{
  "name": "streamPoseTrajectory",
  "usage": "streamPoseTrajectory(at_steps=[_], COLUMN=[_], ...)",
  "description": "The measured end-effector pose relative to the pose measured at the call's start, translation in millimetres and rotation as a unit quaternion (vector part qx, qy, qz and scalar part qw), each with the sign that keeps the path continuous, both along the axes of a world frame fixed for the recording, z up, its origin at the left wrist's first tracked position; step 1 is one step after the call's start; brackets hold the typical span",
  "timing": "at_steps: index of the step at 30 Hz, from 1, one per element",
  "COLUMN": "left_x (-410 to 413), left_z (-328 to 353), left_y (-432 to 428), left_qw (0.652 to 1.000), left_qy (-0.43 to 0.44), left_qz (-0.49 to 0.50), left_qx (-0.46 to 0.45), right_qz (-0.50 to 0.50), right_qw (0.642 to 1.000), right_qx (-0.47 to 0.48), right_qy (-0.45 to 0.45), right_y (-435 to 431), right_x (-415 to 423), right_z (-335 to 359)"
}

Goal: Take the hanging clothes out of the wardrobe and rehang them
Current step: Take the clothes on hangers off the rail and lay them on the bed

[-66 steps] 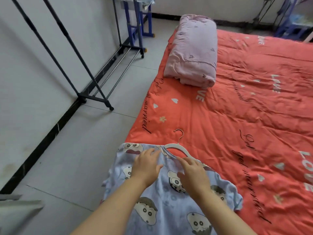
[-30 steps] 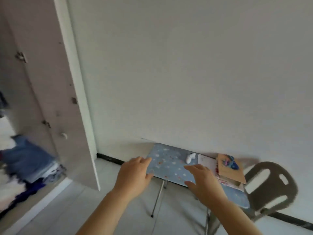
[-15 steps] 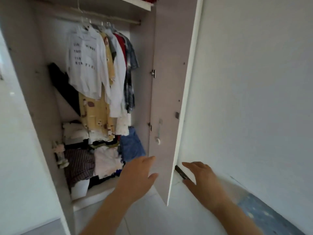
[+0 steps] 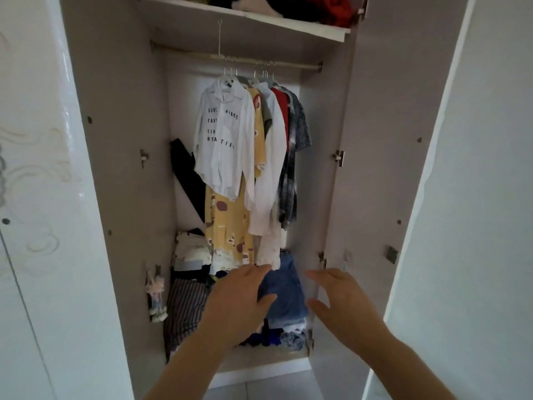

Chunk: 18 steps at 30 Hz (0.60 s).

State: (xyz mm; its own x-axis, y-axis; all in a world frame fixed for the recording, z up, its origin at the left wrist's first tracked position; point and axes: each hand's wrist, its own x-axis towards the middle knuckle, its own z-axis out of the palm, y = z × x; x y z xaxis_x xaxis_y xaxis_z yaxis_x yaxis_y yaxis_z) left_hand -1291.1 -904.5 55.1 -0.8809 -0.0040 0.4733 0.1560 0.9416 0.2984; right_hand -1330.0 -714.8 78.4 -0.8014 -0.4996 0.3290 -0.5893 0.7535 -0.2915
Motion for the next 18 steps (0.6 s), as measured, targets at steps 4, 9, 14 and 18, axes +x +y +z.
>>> streamPoseTrajectory(at_steps=[4, 9, 14, 18], left_x=[-63.2, -141.4, -211.9, -269.0], left_z=[13.2, 34.8, 52.8, 63.9], left_y=[-39.6, -85.2, -120.0, -143.0], left_qw=[0.999, 0.993, 0.985, 0.977], left_qy=[0.038, 0.109, 0.154, 0.180], left_qz=[0.012, 0.028, 0.047, 0.080], left_qx=[0.024, 0.041, 0.060, 0.079], right_qz=[0.001, 0.018, 0.045, 0.068], right_qw=[0.999, 0.998, 0.994, 0.989], right_qx=[0.005, -0.024, -0.069, -0.087], right_qy=[0.040, 0.052, 0.074, 0.097], right_y=[-37.4, -81.0, -121.1, -152.0], right_x=[-67.7, -150.7, -233.0, -300.5], right_z=[18.1, 38.7, 45.8, 52.7])
